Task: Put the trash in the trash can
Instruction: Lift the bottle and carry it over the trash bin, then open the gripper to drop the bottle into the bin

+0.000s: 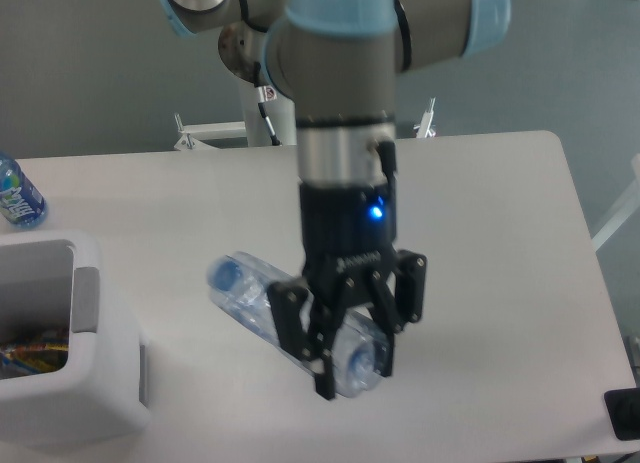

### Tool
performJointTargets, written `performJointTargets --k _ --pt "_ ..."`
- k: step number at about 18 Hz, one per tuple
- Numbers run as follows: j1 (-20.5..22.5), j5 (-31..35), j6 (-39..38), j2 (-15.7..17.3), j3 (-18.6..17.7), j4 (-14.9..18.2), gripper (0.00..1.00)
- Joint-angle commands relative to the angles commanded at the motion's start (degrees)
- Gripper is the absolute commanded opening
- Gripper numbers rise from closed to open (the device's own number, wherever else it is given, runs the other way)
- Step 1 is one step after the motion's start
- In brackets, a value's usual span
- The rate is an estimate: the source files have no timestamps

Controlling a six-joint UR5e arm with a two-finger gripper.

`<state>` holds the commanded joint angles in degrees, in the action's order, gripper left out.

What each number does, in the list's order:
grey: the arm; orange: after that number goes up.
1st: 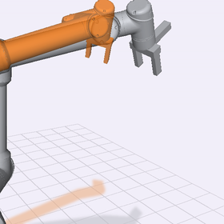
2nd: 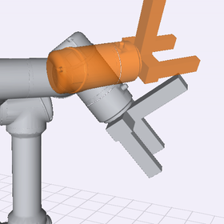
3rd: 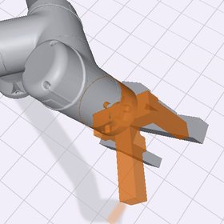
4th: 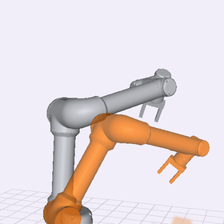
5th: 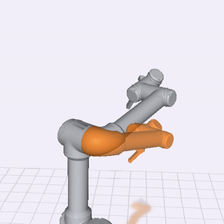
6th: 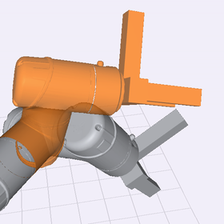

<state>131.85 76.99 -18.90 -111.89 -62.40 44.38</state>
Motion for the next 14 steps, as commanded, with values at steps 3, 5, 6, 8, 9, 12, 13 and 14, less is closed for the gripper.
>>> performJointTargets --k 3,5,6,8,9,12,13,14 --pt "-3.08 0.09 0.09 -0.17 0.17 -0.09 0.60" --pt "-5.36 0.09 0.17 -0.61 0.52 -0.09 0.60" --pt "-6.33 0.09 0.18 -0.70 0.44 -0.09 0.60" --pt "-8.35 0.00 0.26 -0.96 0.44 -0.35 0.60" --pt "-9.49 0.09 0.52 -1.66 0.44 -1.22 0.60" --pt "-13.27 0.26 1.76 -3.86 0.26 -3.51 0.60" --pt "-14.15 0.35 2.11 -4.21 0.09 -3.60 0.60" --pt "-14.68 0.35 2.28 -4.30 -0.09 -3.60 0.60"
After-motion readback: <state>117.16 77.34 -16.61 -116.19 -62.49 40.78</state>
